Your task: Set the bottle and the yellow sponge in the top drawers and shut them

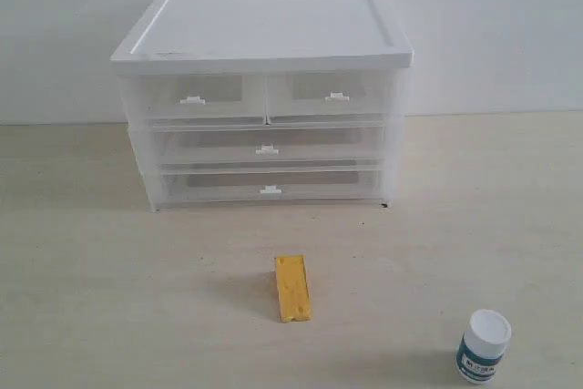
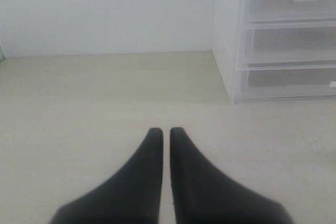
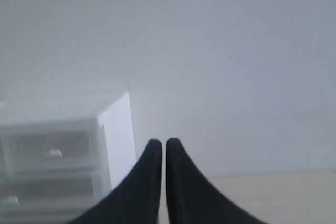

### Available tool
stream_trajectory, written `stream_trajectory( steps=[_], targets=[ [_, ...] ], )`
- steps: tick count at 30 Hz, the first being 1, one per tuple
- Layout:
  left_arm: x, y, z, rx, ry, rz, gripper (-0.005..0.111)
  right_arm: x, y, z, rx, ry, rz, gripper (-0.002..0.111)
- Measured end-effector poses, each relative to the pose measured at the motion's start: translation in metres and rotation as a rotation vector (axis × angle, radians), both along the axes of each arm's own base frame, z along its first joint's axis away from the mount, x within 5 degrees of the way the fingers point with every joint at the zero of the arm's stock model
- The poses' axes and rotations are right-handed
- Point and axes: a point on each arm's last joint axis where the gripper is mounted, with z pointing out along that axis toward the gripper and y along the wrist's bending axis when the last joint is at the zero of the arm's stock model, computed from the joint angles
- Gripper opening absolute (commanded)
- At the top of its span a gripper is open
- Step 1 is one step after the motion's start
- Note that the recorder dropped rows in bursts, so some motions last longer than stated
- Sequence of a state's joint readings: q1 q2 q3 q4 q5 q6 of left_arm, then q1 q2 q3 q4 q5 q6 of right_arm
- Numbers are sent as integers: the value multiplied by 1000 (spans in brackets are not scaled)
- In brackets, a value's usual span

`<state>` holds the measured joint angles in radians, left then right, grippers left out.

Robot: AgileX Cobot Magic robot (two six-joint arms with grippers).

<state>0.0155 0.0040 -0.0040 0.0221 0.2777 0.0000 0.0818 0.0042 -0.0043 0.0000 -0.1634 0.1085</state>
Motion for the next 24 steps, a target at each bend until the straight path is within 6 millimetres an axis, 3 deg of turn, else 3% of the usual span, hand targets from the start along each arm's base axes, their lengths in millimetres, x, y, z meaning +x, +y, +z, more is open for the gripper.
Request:
stream_trajectory(
  steps=[5, 10, 17, 24],
  targets=[
    [0, 0, 0, 0, 0, 0, 4, -1, 0, 13, 64, -76, 17, 1],
    [0, 0, 0, 0, 0, 0, 4, 9, 1, 42, 62, -51, 17, 0],
    [0, 0, 0, 0, 0, 0, 4, 47, 4, 74, 25, 44, 7, 0],
    [0, 0, 0, 0, 0, 0, 4, 92, 9, 74, -40, 117, 12, 0]
  ],
)
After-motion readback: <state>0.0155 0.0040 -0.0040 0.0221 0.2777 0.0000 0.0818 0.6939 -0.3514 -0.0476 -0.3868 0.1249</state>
